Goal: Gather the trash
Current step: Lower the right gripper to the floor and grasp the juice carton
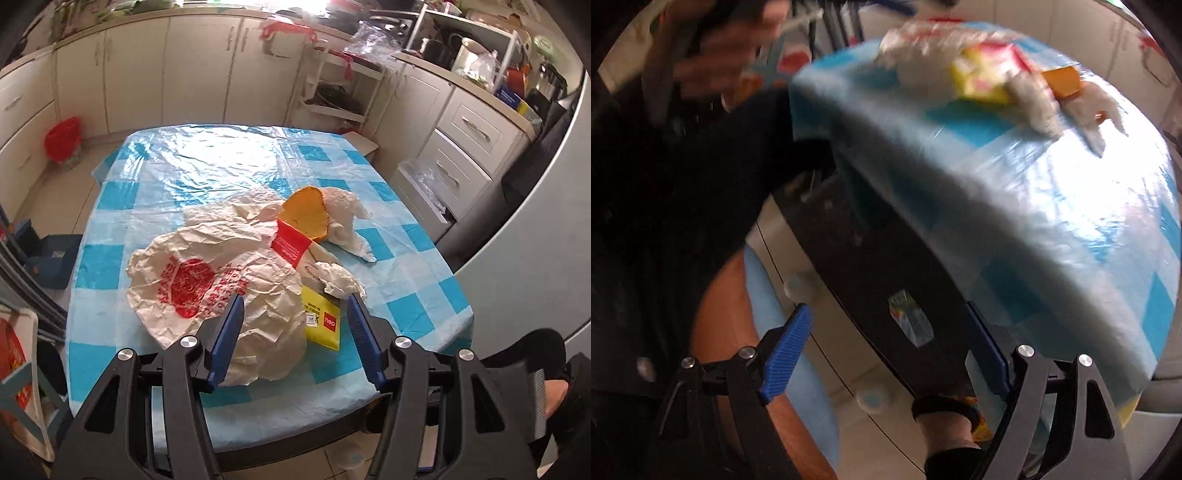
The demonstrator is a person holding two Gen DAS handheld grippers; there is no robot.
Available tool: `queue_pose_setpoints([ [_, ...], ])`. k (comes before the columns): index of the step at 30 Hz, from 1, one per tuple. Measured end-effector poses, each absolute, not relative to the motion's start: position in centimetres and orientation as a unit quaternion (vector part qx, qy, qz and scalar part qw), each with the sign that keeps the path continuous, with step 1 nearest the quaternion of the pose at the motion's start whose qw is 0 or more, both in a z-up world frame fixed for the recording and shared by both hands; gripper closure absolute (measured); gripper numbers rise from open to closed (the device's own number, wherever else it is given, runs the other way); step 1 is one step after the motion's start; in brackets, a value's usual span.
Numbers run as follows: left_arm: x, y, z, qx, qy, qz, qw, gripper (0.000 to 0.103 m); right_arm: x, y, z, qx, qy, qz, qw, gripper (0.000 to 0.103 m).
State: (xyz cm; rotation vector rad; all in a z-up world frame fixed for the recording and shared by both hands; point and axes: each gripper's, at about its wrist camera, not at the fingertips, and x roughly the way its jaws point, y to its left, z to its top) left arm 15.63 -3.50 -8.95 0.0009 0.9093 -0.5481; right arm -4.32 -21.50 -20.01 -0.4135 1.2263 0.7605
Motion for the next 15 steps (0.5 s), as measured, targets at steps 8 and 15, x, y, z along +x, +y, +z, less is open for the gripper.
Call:
queue_pose_setpoints([
  [8, 16.9, -9.2, -10.1, 0.109, 0.425, -0.315, 0.842, 0.046, -4.8, -15.4, -33.2, -0.375, 0.559, 0.339, 0.657, 0.024],
  [15, 18.3, -8.8, -10.1, 0.089, 0.43, -0.333, 0.834, 0.046, -3.6, -13.4, -45.1, -0.467, 0.557, 0.316, 0.609, 0.024],
])
